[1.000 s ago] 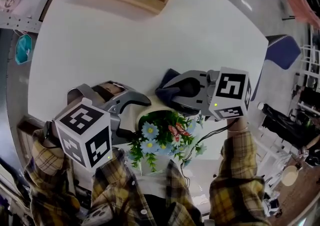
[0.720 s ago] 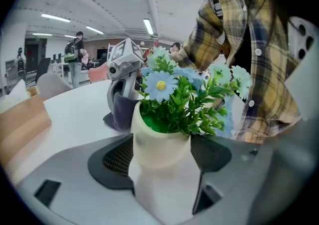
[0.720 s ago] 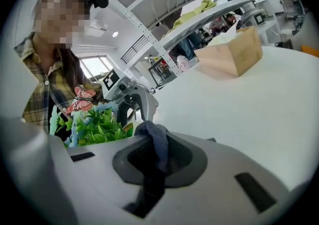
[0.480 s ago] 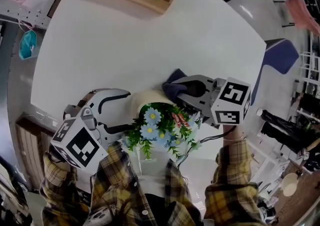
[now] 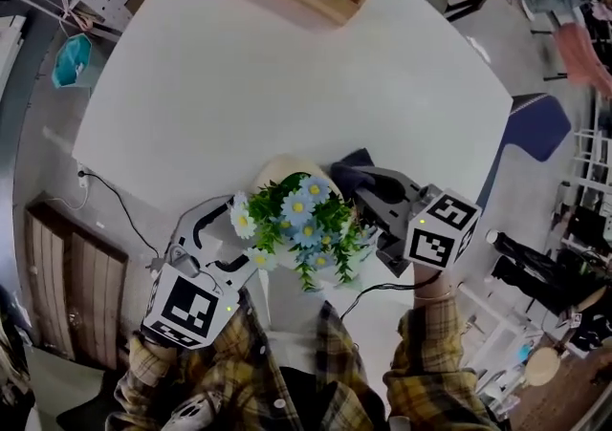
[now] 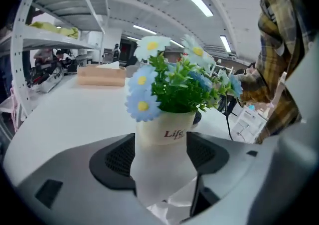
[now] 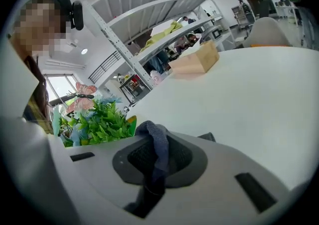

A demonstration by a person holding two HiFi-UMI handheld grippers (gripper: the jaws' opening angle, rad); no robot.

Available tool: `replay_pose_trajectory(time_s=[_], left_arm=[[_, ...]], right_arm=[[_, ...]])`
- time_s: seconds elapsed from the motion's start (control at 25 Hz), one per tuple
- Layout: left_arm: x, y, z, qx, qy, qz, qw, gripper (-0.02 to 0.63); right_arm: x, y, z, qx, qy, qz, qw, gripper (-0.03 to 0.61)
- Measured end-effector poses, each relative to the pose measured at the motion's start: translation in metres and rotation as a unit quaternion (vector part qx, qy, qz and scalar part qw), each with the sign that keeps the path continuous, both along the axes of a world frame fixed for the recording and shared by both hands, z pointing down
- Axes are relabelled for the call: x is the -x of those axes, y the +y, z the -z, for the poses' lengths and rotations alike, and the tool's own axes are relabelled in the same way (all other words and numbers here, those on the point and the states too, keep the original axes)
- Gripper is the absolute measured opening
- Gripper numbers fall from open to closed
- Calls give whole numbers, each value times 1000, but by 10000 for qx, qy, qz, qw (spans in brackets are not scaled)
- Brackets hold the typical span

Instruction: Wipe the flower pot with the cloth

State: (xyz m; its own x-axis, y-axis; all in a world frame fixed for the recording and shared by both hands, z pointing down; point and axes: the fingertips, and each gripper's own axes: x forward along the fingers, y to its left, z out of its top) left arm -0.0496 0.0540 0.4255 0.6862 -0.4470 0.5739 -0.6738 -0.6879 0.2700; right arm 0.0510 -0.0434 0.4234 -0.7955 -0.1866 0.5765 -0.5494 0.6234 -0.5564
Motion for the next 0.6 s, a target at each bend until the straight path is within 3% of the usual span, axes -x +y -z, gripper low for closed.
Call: replay_pose_trajectory(time_s=[0.28, 0.6], left_arm=[[-17, 1, 11, -294, 315, 685, 9967, 360], [-15, -12, 16, -609, 40, 896, 9941, 387]], right_arm=[[9, 18, -3, 75, -39, -789, 9968, 17], [15, 34, -1, -75, -47, -1230, 9924, 17]])
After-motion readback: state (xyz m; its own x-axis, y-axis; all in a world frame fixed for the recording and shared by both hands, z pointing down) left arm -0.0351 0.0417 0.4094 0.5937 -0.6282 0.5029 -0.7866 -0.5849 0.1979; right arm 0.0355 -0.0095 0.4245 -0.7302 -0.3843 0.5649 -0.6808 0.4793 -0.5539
